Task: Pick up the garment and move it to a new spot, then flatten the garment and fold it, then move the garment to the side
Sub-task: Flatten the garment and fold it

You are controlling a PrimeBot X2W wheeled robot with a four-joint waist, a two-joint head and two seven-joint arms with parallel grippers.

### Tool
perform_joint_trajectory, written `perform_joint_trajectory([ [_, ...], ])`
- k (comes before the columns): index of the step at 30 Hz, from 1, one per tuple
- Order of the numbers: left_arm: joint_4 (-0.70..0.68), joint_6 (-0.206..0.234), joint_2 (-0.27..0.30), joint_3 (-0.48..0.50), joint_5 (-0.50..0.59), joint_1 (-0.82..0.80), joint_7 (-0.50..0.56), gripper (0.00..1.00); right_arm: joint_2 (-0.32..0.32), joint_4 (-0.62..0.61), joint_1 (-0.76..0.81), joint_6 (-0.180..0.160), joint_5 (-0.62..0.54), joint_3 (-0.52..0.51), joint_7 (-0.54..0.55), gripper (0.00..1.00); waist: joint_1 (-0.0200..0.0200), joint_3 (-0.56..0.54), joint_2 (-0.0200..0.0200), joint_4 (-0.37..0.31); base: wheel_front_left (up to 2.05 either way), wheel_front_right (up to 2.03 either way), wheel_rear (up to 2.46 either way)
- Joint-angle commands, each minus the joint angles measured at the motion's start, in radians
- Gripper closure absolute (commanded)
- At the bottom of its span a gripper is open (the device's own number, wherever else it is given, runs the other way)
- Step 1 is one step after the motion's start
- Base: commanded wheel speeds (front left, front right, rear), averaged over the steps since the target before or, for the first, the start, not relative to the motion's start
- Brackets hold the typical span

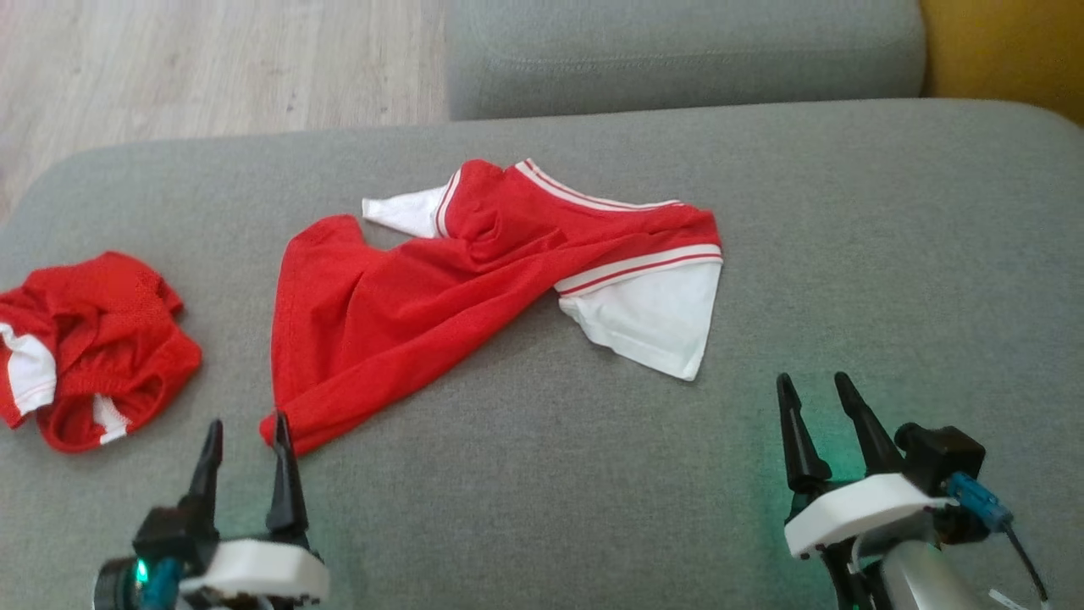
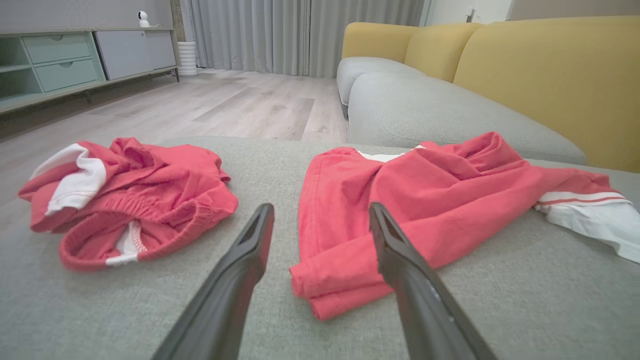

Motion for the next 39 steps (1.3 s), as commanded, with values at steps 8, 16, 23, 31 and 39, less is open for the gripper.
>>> perform_joint_trajectory([
  [8,-0.044,-0.004,-0.016,0.030,0.004,0.056,-0.005,0.00,0.005,-0.066,0.020,-0.001,0.002,0.040,-0.011,0.00,0.0002,-0.035,0.0000,-0.009,0.00,0.00,0.00],
  [16,-0.057,0.018,-0.018,-0.008,-0.036,0.080,-0.005,0.00,0.005,-0.060,0.033,-0.001,0.006,0.049,-0.011,0.00,0.0002,-0.038,0.0000,-0.009,0.00,0.00,0.00],
  [23,-0.061,0.016,-0.019,-0.069,-0.040,0.046,-0.005,0.00,0.005,0.024,-0.044,-0.001,0.035,0.070,-0.011,0.00,0.0002,0.023,0.0000,0.041,0.00,0.00,0.00],
  [31,-0.055,0.019,-0.019,-0.173,-0.051,0.012,-0.005,0.00,0.005,0.199,-0.187,-0.001,0.080,0.086,-0.010,0.00,0.0002,0.089,0.0000,0.133,0.00,0.00,0.00],
  [39,-0.057,0.027,-0.019,-0.193,-0.056,0.001,-0.005,0.00,0.005,0.358,-0.243,-0.001,0.034,0.071,-0.009,0.00,0.0002,0.110,0.0000,0.160,0.00,0.00,0.00],
])
